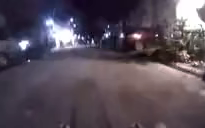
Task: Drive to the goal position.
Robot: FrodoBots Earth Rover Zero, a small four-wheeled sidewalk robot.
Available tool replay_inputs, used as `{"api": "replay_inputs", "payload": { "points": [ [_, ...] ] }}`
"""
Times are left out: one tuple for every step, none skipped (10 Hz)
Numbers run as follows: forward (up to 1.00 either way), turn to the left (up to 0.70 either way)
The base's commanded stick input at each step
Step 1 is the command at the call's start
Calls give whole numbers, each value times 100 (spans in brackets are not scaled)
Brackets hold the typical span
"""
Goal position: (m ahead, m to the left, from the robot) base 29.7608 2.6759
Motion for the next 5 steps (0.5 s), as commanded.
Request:
{"api": "replay_inputs", "payload": {
  "points": [
    [100,0],
    [100,0],
    [100,0],
    [100,0],
    [100,0]
  ]
}}
